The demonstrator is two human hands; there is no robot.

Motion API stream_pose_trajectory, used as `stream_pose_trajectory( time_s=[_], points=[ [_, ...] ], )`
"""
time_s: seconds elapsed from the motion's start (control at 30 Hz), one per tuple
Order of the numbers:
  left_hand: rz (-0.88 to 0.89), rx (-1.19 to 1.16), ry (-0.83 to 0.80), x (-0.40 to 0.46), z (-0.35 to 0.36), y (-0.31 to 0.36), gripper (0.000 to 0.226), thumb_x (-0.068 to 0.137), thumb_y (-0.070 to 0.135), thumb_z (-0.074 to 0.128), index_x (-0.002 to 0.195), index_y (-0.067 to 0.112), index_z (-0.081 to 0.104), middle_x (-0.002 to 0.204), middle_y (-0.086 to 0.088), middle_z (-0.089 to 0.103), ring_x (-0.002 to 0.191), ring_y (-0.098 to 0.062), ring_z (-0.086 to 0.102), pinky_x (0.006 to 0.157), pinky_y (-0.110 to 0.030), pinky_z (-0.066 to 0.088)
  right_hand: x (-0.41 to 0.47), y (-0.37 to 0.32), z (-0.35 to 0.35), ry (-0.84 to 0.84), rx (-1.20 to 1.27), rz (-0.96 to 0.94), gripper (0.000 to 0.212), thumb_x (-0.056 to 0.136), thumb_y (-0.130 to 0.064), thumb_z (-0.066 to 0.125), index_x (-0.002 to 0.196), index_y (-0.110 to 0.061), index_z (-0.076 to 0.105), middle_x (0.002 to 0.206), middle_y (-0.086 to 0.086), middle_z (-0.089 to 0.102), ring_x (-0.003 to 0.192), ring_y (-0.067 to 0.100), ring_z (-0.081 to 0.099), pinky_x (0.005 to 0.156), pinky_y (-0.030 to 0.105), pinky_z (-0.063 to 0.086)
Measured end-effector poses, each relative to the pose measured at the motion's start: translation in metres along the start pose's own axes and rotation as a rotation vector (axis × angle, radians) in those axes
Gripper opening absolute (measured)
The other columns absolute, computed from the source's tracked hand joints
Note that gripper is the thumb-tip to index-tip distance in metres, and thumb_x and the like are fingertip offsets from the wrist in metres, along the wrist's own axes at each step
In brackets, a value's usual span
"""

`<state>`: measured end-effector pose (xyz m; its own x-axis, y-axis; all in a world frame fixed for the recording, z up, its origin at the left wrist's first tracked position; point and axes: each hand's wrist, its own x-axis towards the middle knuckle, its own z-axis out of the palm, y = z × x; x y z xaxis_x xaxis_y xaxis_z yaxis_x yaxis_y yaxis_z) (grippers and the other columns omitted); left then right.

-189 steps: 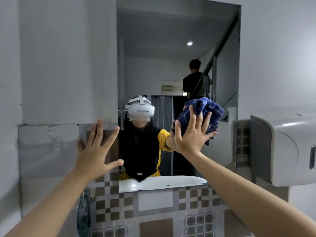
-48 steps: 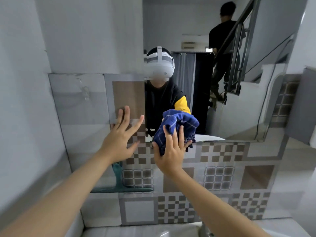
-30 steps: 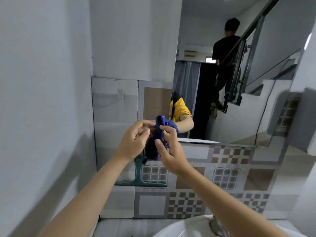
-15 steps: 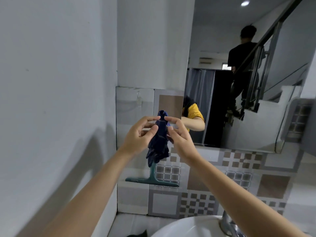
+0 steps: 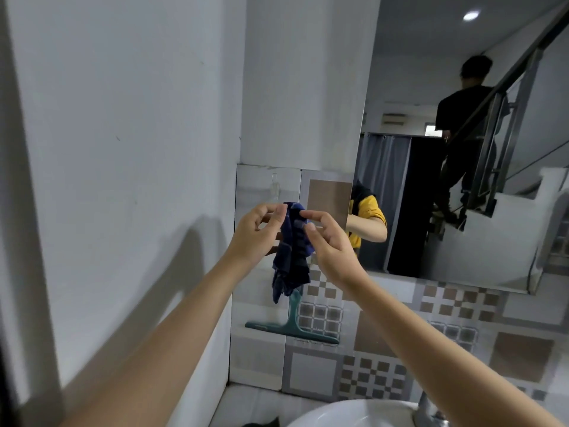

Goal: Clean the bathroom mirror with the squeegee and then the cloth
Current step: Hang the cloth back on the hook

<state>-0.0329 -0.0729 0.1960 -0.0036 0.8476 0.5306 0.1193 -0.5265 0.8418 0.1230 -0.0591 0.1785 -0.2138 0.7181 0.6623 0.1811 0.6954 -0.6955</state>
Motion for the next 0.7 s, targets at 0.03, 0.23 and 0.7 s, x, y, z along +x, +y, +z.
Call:
stream_pose_trajectory(
  time_s=[0.03,0.23,0.7],
  points=[
    [0.014,0.024,0.018,0.002,-0.001,0.001,0.03,0.089,0.043,0.053,0.107,0.021,0.062,0.105,-0.005,0.065,0.083,-0.016,0.07,0.066,-0.032,0.059,0.003,-0.003,0.001,0.037,-0.032,-0.023,0.019,0.099,-0.029,0.049,0.115,-0.021,0.055,0.066,0.002,0.068,0.056,0.022,0.063,0.05,0.033,0.054],
    [0.195,0.253,0.163,0.028,-0.016,0.007,0.024,0.081,0.0,0.064,0.09,0.021,0.069,0.09,0.01,0.067,0.084,-0.01,0.064,0.078,-0.027,0.054,0.038,-0.019,-0.003,0.245,-0.257,-0.067,0.026,0.079,-0.027,0.078,0.1,-0.018,0.066,0.078,-0.007,0.071,0.073,0.01,0.069,0.066,0.025,0.057],
    [0.224,0.613,0.333,0.106,-0.036,0.004,0.028,0.086,0.01,0.061,0.114,0.012,0.067,0.107,-0.004,0.06,0.098,-0.013,0.053,0.082,-0.02,0.037,0.157,-0.001,0.006,0.057,-0.714,-0.284,0.025,0.095,-0.015,0.056,0.116,-0.014,0.069,0.101,0.014,0.063,0.091,0.032,0.06,0.076,0.045,0.053]
  ],
)
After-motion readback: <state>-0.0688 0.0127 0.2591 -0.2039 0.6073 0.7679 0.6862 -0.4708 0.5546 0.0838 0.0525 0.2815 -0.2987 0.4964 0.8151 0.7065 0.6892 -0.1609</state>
